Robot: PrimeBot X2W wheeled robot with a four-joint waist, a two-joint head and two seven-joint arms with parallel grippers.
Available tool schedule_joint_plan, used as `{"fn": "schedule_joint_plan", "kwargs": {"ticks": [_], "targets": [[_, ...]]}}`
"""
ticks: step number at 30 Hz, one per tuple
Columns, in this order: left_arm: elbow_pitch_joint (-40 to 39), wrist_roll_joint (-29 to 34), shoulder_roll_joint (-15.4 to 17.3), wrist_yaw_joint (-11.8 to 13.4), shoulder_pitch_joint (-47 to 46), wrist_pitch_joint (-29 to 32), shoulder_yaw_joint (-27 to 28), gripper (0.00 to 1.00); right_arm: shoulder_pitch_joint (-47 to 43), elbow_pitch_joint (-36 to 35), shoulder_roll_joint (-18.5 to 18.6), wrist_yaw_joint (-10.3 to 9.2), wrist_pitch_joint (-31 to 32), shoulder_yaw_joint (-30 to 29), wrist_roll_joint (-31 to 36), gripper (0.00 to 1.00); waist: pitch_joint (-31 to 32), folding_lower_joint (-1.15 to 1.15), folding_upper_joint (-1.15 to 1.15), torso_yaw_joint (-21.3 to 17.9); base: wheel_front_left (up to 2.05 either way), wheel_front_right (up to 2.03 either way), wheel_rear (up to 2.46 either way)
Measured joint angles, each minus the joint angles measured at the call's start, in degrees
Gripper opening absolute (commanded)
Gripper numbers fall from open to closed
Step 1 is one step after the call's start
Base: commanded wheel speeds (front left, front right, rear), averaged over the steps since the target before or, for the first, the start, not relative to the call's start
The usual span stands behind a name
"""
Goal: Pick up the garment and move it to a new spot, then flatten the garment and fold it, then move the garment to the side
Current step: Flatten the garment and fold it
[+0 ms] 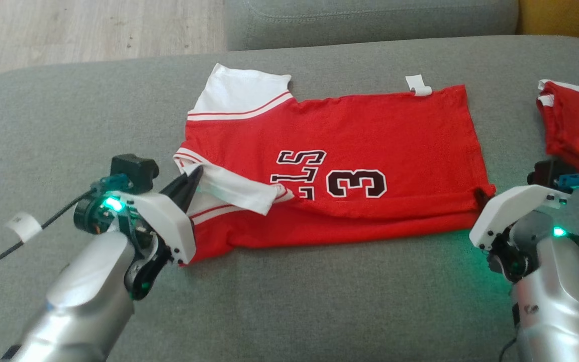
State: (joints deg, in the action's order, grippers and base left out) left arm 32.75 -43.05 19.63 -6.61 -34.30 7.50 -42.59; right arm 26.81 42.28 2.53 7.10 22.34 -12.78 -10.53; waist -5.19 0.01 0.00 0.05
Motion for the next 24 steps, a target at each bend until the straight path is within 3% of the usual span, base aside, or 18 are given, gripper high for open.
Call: {"fn": "schedule_joint_plan", "kwargs": {"ticks": [2,3,4,5,6,7,8,18,24], "targets": [[1.6,0.0,-0.4,0.0,-0.8,-0.9,0.0,0.0,1.0,1.5,0.0,0.0,-1.9,0.0,-0.1,0.0,-0.2,0.0,0.0,-0.2,0.0,0.0,0.0],[2.2,-0.3,-0.6,0.0,-1.1,-1.6,0.0,0.0,1.4,2.2,0.0,0.0,-2.9,0.1,-0.3,0.42,-0.3,0.0,0.0,-0.2,0.0,0.0,0.0],[2.7,-0.6,-0.8,0.0,-1.3,-2.1,0.0,0.22,1.9,3.0,0.0,0.0,-3.9,0.3,-0.6,1.0,-0.4,0.0,0.0,-0.3,0.0,0.0,0.0],[2.7,-0.6,-0.8,0.0,-1.3,-2.1,0.0,0.22,1.9,3.0,0.0,0.0,-3.9,0.3,-0.6,1.0,-0.4,0.0,0.0,-0.3,0.0,0.0,0.0],[3.3,-0.7,-1.0,-0.1,-1.5,-2.1,0.0,0.46,2.4,3.6,0.0,0.0,-5.1,0.4,-1.1,1.0,-0.5,0.0,0.0,-0.4,0.0,0.0,0.0],[3.9,-0.7,-1.2,-0.4,-1.8,-2.5,-0.1,0.92,2.9,4.3,0.0,0.0,-6.3,0.5,-1.9,1.0,-0.5,0.0,0.0,-0.4,0.0,0.0,0.0],[4.2,-0.7,-1.4,-0.5,-2.0,-3.0,-0.1,1.0,3.5,5.1,0.1,0.0,-7.2,0.8,-2.6,1.0,-0.5,0.0,0.0,-0.5,0.0,0.0,0.0],[5.6,-1.8,-2.2,-0.5,-3.3,-5.4,-0.8,1.0,7.3,9.8,0.2,0.0,-15.0,3.5,-5.4,1.0,-0.1,0.0,0.0,-0.7,0.0,0.0,0.0],[2.1,-3.3,-0.5,-0.6,-2.9,-5.6,-1.5,1.0,7.3,7.4,0.2,0.0,-19.3,2.8,1.4,1.0,1.3,0.0,0.0,-0.5,0.0,0.0,0.0]]}}
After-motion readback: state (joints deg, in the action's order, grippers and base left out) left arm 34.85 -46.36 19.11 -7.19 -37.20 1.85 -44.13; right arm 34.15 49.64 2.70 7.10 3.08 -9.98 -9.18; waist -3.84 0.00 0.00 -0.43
